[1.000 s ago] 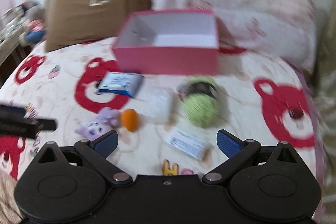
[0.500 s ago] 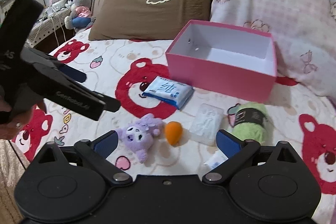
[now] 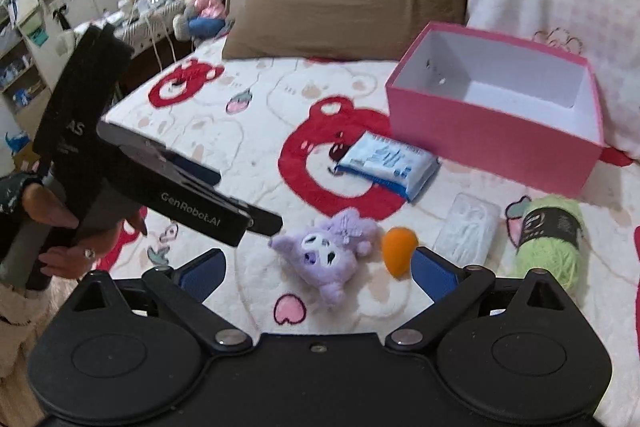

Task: Organize objects
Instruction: 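Move the left tool toward the purple plush toy and close on it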

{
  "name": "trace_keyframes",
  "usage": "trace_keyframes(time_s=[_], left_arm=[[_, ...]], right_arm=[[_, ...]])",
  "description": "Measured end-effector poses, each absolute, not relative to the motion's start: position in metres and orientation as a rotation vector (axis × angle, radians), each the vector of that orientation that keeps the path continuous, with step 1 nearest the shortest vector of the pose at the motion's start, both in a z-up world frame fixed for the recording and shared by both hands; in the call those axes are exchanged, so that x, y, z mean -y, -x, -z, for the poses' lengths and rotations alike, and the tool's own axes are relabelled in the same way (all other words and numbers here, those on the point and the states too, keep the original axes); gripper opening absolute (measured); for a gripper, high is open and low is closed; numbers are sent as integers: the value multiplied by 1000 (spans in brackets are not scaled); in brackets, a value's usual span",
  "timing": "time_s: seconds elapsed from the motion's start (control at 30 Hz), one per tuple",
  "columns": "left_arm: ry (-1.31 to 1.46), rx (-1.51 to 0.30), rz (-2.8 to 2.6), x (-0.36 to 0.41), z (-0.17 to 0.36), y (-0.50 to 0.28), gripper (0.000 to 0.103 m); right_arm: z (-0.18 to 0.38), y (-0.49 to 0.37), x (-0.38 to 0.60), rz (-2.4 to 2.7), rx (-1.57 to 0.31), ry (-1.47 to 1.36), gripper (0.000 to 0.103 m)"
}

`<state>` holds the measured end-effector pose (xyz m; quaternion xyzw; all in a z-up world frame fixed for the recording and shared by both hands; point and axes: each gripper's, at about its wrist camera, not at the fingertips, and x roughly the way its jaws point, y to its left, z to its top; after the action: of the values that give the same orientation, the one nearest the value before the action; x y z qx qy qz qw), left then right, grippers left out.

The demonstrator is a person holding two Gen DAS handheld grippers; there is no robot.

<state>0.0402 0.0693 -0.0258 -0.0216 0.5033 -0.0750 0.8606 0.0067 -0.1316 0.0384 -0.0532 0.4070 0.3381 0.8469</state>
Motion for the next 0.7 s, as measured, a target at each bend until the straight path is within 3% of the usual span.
trace_keyframes(time_s=[0.17,0.33,0.7], left_arm=[[74,-1110,153,-72,42,-46,99],[95,-1144,139,-81,60,-48,95],[231,-1100,162,-102,69,-40,89]], right_arm=[[-17,-9,119,-713,-902,163,99],[-8,-19,122,-734,-1004,16,99],[13,-13,106,-673,-880,155,99]])
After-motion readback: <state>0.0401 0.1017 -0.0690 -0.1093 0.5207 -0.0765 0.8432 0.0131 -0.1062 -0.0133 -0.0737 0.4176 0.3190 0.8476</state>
